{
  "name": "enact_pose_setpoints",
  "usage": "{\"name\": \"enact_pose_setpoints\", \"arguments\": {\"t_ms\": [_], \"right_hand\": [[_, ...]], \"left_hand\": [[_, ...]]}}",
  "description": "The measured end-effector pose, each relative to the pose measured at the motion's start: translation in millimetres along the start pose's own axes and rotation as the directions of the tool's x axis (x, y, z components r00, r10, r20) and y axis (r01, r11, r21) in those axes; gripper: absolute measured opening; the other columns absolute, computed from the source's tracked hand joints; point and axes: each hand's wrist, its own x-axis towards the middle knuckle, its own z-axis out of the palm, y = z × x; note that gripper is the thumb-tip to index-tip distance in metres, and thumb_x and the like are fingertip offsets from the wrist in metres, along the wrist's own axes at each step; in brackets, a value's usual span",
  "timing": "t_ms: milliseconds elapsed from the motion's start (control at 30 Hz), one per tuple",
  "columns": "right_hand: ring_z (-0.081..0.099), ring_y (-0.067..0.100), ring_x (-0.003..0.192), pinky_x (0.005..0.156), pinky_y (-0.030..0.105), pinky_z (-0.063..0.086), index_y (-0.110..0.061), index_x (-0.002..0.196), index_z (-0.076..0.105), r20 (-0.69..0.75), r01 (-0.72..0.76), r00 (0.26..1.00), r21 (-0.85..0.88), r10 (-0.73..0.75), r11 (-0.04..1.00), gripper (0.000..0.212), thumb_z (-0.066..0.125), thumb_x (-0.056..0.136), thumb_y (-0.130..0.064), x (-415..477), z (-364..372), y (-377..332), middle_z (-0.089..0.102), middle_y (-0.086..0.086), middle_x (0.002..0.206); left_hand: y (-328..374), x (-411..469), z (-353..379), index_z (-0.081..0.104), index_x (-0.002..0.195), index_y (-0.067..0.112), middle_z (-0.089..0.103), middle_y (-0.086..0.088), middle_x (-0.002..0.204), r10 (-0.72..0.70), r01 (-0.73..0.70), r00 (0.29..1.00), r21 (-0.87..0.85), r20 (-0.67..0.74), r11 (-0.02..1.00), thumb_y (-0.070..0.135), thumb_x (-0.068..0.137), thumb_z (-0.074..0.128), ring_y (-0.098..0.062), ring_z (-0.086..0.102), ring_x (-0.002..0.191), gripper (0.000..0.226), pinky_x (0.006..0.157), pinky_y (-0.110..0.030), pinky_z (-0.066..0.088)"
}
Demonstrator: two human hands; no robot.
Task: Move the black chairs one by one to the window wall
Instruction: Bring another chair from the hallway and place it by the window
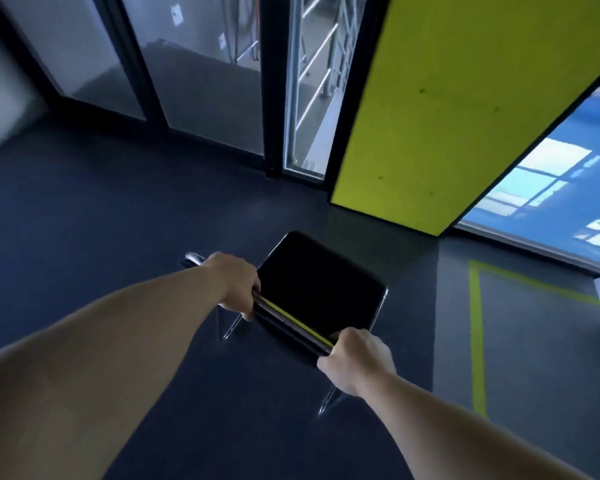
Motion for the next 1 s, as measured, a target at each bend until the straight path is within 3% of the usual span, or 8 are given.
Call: {"name": "enact_pose_setpoints", "arguments": {"t_ms": [167,333,467,533,667,833,1000], "right_hand": [[0.063,0.016,0.067,0.059,0.028,0.049,-0.023,0.079,0.064,0.05,0.163,0.986,-0.1,-0.159,0.982,0.012,0.059,0.076,-0.033,-17.9,12.4,3.7,0.066,-0.006,0.069],[0.065,0.012,0.078,0.07,0.027,0.052,-0.035,0.105,0.071,0.148,0.324,0.942,-0.179,-0.3,0.929,0.035,0.058,0.073,-0.036,-39.8,23.5,8.9,0.066,-0.013,0.075],[0.064,0.011,0.07,0.06,0.026,0.048,-0.042,0.075,0.067,0.219,0.406,0.908,-0.244,-0.358,0.881,0.011,0.058,0.071,-0.036,-57.3,27.3,12.5,0.066,-0.01,0.068],[0.062,0.011,0.064,0.056,0.026,0.046,-0.044,0.064,0.063,0.243,0.461,0.882,-0.272,-0.403,0.845,0.01,0.058,0.071,-0.038,-62.6,30.3,16.2,0.065,-0.009,0.065],[0.065,0.013,0.064,0.059,0.03,0.053,-0.035,0.073,0.066,0.297,0.536,0.839,-0.306,-0.456,0.787,0.014,0.056,0.066,-0.04,-70.5,34.4,23.6,0.069,-0.008,0.067],[0.057,0.015,0.059,0.055,0.028,0.046,-0.032,0.066,0.063,0.323,0.609,0.791,-0.331,-0.52,0.721,0.01,0.056,0.063,-0.037,-76.0,34.5,33.0,0.059,-0.007,0.056],[0.052,0.013,0.055,0.051,0.025,0.038,-0.026,0.063,0.06,0.38,0.7,0.713,-0.332,-0.59,0.632,0.022,0.049,0.061,-0.044,-77.0,30.8,43.7,0.056,-0.006,0.054]], "left_hand": [[11.7,-59.9,46.5,0.063,0.079,0.04,0.063,0.017,0.075,-0.148,0.149,0.989,-0.148,0.016,0.978,0.065,0.065,0.068,-0.006,0.059,0.078,0.029,0.07,-0.029,0.043],[38.3,-120.9,103.3,0.069,0.083,0.038,0.066,0.016,0.077,-0.289,0.284,0.957,-0.294,0.027,0.913,0.067,0.065,0.066,-0.006,0.062,0.078,0.035,0.072,-0.029,0.048],[66.4,-158.2,136.6,0.068,0.08,0.036,0.066,0.015,0.072,-0.36,0.343,0.933,-0.366,0.023,0.865,0.072,0.066,0.065,-0.006,0.061,0.073,0.039,0.068,-0.027,0.046],[81.0,-173.4,151.3,0.068,0.08,0.035,0.066,0.014,0.073,-0.395,0.375,0.918,-0.397,0.033,0.838,0.073,0.067,0.063,-0.007,0.061,0.073,0.04,0.066,-0.028,0.044],[109.0,-195.0,169.0,0.066,0.08,0.033,0.064,0.013,0.075,-0.455,0.428,0.89,-0.405,0.032,0.808,0.074,0.067,0.06,-0.01,0.06,0.075,0.043,0.066,-0.03,0.044],[138.6,-213.0,179.2,0.066,0.084,0.033,0.064,0.013,0.074,-0.514,0.488,0.855,-0.427,0.062,0.761,0.074,0.07,0.059,-0.01,0.06,0.074,0.044,0.068,-0.029,0.046],[173.2,-226.9,188.9,0.066,0.086,0.035,0.064,0.013,0.076,-0.594,0.573,0.795,-0.476,0.124,0.667,0.076,0.068,0.058,-0.011,0.062,0.076,0.046,0.075,-0.031,0.052]]}}
